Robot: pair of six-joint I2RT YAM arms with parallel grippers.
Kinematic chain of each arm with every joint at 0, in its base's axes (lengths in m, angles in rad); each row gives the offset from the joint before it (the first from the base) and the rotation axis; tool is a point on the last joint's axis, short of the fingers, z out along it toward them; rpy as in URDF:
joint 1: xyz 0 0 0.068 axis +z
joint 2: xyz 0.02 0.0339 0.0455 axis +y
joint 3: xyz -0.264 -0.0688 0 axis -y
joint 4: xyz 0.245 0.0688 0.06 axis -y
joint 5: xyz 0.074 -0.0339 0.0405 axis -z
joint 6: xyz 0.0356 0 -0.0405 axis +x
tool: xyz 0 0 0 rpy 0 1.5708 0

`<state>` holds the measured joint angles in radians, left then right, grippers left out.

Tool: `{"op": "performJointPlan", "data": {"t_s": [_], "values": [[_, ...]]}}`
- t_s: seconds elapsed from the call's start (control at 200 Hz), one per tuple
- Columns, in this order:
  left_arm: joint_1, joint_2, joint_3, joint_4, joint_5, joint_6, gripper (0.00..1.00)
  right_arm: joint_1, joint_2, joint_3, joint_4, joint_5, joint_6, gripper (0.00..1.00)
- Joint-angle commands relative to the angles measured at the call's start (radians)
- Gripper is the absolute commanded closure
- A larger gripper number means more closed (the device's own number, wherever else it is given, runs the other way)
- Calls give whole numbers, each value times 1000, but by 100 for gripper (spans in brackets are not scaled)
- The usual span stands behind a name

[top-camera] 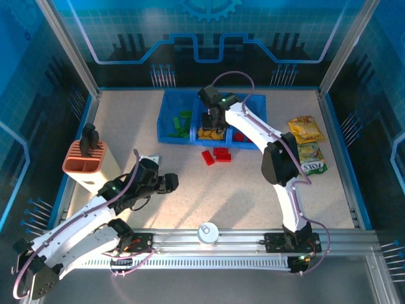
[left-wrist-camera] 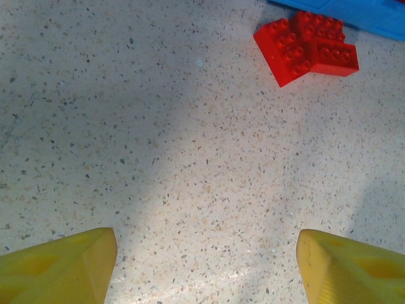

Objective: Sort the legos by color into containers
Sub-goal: Place the lego in the container.

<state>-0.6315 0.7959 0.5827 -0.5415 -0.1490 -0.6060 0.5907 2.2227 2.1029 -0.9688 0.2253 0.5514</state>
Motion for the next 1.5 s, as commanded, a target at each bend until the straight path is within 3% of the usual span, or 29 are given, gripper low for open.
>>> {"op": "performJointPlan", "data": {"t_s": [0.0,0.125,0.24,0.34,0.655,1.041,1.326,1.496], "values": [[-15,-22,-21,-15,19,-37,24,-11,55,84,-96,-24,-26,59],[-26,-27,-22,-18,13,-40,24,-23,94,131,-112,-42,-23,56],[-28,-27,-18,-19,14,-36,24,-22,94,150,-121,-46,-27,42],[-29,-24,-17,-9,18,-32,24,-16,55,145,-118,-37,-28,36],[-34,45,12,33,35,-19,24,2,-108,73,-102,-26,-44,35],[-35,401,210,108,110,1,20,15,-575,-627,219,-83,21,34],[-35,722,429,137,118,-41,23,-43,-846,-1002,303,-87,67,34],[-34,882,581,89,62,-40,25,-72,-959,-1144,336,-109,91,35]]}}
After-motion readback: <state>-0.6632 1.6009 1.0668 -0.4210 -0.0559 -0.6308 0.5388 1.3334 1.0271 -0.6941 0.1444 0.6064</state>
